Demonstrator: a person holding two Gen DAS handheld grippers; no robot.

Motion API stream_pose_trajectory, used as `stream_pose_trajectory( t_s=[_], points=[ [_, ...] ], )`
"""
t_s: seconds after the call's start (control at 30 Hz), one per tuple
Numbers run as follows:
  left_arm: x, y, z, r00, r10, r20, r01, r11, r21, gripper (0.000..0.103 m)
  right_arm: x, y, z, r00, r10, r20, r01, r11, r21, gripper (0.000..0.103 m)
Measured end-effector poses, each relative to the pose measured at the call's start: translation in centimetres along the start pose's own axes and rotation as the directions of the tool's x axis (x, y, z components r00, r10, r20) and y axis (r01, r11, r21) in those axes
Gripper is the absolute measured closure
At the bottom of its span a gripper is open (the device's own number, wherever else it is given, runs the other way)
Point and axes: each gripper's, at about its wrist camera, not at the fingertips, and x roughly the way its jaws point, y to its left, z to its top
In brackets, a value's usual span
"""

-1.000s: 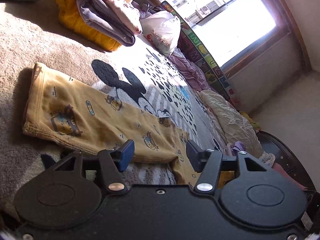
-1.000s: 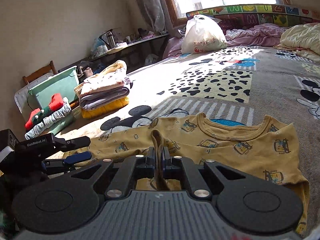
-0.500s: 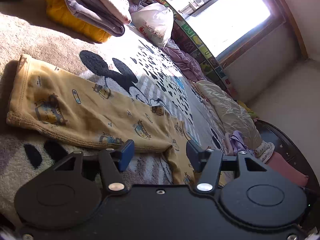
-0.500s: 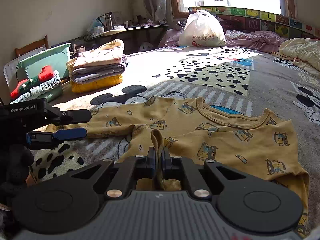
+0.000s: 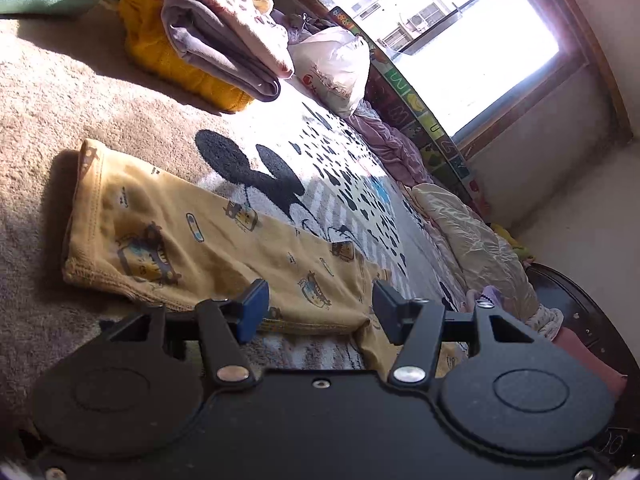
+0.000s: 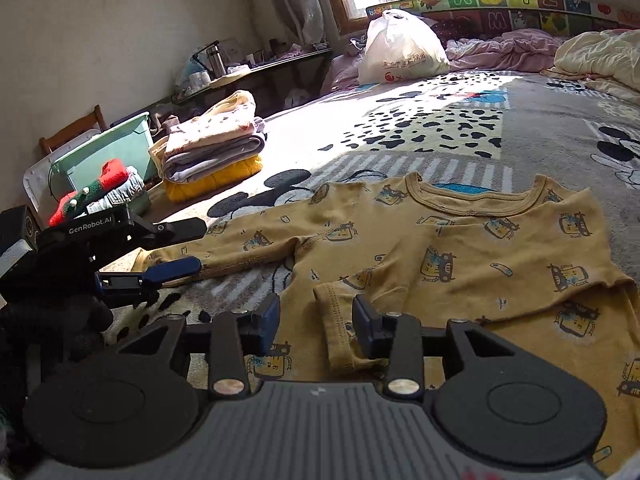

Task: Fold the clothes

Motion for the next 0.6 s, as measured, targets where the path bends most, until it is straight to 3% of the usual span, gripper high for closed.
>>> stream_pose_trajectory(
  t_s=[0.13, 0.23, 0.3, 0.37, 0.47, 0.53, 0.6],
  points=[
    [-1.5, 1.7, 0.9, 0.994, 0.094, 0.054, -0.092, 0.995, -0.042, 0.047, -2.8, -3.3, -0.9, 0.999, -0.021, 0.029, 0.018, 0.994, 0.104, 0.062],
    [-2.1, 2.5, 1.1, 0.990, 0.122, 0.066, -0.118, 0.991, -0.058, 0.046, -4.0, -5.2, -0.8, 0.995, -0.069, 0.069, 0.060, 0.991, 0.122, 0.061],
    [-2.1, 2.7, 0.8, 0.989, 0.132, 0.061, -0.128, 0.990, -0.063, 0.046, -3.6, -4.6, -0.4, 0.994, -0.079, 0.076, 0.077, 0.996, 0.038, 0.062],
    [-2.1, 2.6, 0.6, 0.989, 0.134, 0.056, -0.132, 0.990, -0.049, 0.046, -2.6, -2.1, -0.2, 0.994, -0.094, 0.057, 0.100, 0.987, -0.126, 0.062],
    [-2.0, 2.5, 0.4, 0.990, 0.128, 0.050, -0.127, 0.991, -0.032, 0.046, -0.3, 2.6, -0.4, 0.994, -0.105, 0.008, 0.100, 0.920, -0.378, 0.064],
    [-2.0, 2.6, 0.3, 0.992, 0.120, 0.047, -0.119, 0.993, -0.027, 0.046, 2.1, 4.6, -0.5, 0.987, -0.148, -0.055, 0.104, 0.869, -0.483, 0.066],
    [-2.2, 2.7, 0.3, 0.993, 0.113, 0.043, -0.112, 0.993, -0.030, 0.046, 4.1, 5.1, -0.5, 0.974, -0.210, -0.085, 0.136, 0.843, -0.520, 0.069]
  ],
)
